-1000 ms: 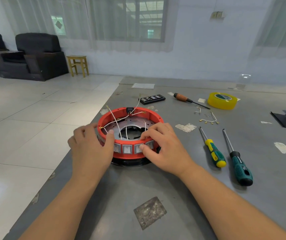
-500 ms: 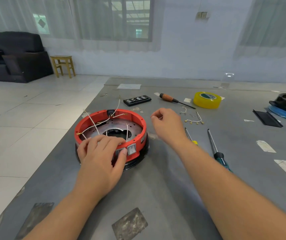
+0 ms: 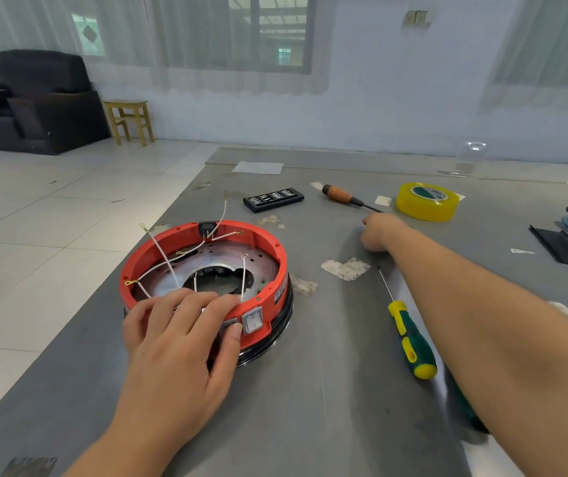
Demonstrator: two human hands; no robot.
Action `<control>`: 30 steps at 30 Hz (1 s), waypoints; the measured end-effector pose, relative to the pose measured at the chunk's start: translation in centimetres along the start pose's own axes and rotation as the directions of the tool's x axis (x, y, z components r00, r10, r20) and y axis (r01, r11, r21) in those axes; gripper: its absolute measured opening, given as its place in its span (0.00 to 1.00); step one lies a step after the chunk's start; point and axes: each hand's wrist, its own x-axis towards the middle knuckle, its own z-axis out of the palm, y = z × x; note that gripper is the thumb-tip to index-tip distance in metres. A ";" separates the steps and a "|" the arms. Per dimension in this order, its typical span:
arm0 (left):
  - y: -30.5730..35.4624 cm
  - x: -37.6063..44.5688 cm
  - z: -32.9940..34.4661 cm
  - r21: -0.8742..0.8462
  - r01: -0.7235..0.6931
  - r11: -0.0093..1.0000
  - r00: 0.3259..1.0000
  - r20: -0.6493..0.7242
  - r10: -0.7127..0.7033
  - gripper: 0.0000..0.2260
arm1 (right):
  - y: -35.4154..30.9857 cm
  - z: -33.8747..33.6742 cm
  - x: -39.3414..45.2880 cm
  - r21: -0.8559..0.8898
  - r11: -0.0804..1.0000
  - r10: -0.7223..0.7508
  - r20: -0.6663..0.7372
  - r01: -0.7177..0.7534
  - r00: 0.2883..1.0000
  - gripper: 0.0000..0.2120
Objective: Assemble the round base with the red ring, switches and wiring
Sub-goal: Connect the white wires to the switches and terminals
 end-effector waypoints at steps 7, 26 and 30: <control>0.0 0.1 0.1 -0.009 0.006 1.000 1.000 -0.006 -0.006 0.16 | -2.0 1.0 0.8 -0.040 0.999 0.006 -0.139 -0.012 0.990 0.17; 0.5 -0.1 -1.5 -0.078 0.078 0.994 0.997 -0.018 -0.080 0.15 | -8.6 6.3 -15.5 0.446 0.859 -0.045 -0.422 0.251 0.906 0.14; 0.4 -0.2 -2.1 -0.090 0.105 0.990 0.994 0.035 -0.102 0.17 | -9.0 7.0 -18.5 0.522 0.792 -0.012 -0.505 0.317 0.863 0.13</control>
